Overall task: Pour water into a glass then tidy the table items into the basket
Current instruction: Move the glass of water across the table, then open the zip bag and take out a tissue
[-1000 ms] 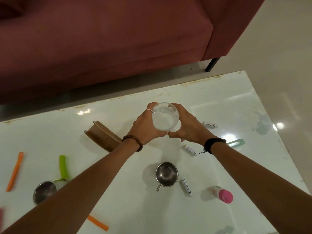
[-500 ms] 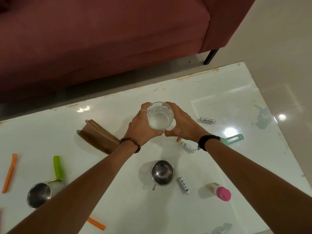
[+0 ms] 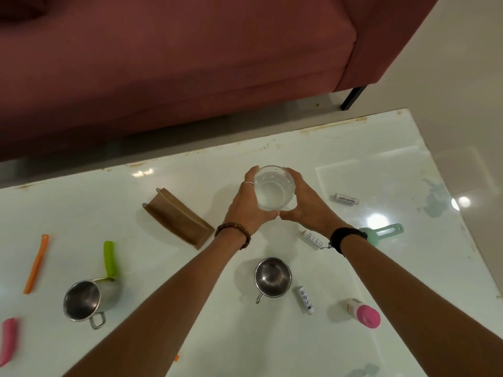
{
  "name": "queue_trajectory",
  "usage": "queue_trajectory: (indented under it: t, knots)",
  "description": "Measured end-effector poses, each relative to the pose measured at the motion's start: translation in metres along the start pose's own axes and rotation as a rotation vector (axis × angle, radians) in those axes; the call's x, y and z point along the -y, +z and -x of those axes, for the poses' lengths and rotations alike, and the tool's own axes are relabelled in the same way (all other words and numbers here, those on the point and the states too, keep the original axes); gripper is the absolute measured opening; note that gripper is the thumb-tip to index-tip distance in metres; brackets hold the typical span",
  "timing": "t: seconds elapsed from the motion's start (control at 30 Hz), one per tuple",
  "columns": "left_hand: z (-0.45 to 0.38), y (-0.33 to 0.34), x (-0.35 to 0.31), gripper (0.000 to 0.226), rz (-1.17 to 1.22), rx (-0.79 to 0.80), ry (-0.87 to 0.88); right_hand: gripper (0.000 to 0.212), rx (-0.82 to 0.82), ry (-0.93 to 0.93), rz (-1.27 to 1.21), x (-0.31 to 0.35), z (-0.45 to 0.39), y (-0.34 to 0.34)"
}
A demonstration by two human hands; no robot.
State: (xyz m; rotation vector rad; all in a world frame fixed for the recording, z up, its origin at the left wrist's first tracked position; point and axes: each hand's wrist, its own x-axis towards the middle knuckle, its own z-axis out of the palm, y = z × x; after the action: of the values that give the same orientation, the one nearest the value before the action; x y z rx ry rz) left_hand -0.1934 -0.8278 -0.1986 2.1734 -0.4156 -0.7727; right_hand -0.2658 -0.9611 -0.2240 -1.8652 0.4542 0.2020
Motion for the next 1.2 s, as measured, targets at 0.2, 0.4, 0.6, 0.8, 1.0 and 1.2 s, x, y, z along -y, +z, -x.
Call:
queue_trajectory:
  t: [0.2, 0.4, 0.6, 0.8, 1.0, 1.2]
  knots:
    - [0.046, 0.003, 0.006, 0.09, 0.01, -0.226, -0.006, 0.095, -0.255, 0.044, 0.25, 0.026, 0.033, 0.012]
    - [0.111, -0.02, 0.017, 0.034, 0.178, -0.377, 0.057, 0.052, -0.376, -0.096, 0.162, 0.072, 0.085, 0.053]
    - [0.179, -0.077, 0.051, 0.04, 0.214, -0.597, 0.006, 0.052, -0.184, -0.201, 0.118, 0.125, 0.123, 0.132]
    - [0.265, -0.17, 0.132, 0.03, 0.163, -0.772, -0.07, 0.052, 0.101, -0.359, 0.338, 0.202, 0.137, 0.248]
    - [0.356, -0.294, 0.234, 0.025, 0.128, -1.047, -0.258, 0.039, 0.333, -0.548, 0.399, 0.28, 0.126, 0.401]
    - [0.416, -0.395, 0.333, 0.022, -0.06, -1.101, -0.464, 0.044, 0.564, -0.613, 0.48, 0.329, 0.097, 0.559]
